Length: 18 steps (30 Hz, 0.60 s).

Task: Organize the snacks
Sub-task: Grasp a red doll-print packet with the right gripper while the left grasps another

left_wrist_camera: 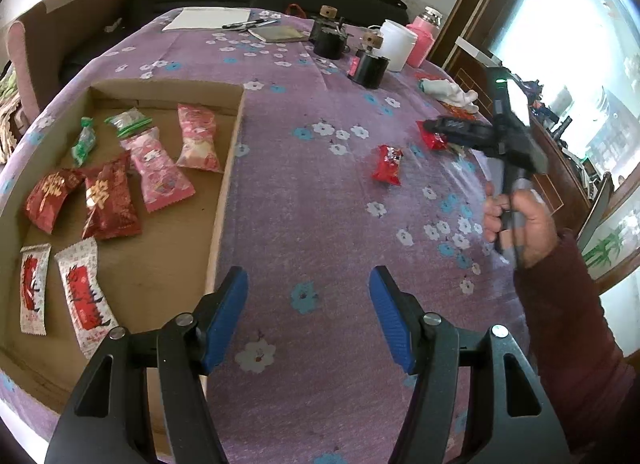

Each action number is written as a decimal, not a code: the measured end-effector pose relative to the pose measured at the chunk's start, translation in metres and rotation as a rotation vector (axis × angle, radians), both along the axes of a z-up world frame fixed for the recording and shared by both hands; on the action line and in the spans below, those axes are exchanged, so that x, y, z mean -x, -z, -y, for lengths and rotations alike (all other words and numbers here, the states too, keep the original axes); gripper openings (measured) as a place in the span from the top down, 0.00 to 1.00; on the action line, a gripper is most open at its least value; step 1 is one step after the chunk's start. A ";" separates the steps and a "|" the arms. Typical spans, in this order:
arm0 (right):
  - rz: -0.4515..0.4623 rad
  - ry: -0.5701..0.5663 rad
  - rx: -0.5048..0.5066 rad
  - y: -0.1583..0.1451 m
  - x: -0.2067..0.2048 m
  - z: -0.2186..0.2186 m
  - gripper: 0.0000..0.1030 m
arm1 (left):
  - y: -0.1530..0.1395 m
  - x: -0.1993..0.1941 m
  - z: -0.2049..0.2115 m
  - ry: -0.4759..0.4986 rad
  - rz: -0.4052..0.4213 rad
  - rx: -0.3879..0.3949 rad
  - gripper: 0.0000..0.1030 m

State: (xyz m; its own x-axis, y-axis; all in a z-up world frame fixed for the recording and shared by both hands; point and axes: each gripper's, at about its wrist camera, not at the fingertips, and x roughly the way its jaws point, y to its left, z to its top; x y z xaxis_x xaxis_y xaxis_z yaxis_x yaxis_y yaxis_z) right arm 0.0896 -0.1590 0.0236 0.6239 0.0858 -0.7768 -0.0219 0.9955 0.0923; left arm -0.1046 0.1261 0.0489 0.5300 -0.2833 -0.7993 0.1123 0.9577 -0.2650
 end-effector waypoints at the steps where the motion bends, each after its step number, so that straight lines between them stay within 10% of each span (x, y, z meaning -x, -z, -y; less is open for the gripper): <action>1: -0.013 -0.005 0.015 0.006 -0.003 -0.003 0.49 | -0.001 -0.003 0.003 0.005 0.001 -0.003 0.39; 4: -0.017 -0.003 0.030 0.011 -0.002 -0.008 0.78 | -0.003 -0.013 0.015 0.017 0.007 -0.029 0.39; 18: -0.017 -0.052 -0.118 0.008 0.084 0.004 0.80 | 0.026 -0.117 0.109 0.121 0.011 -0.161 0.40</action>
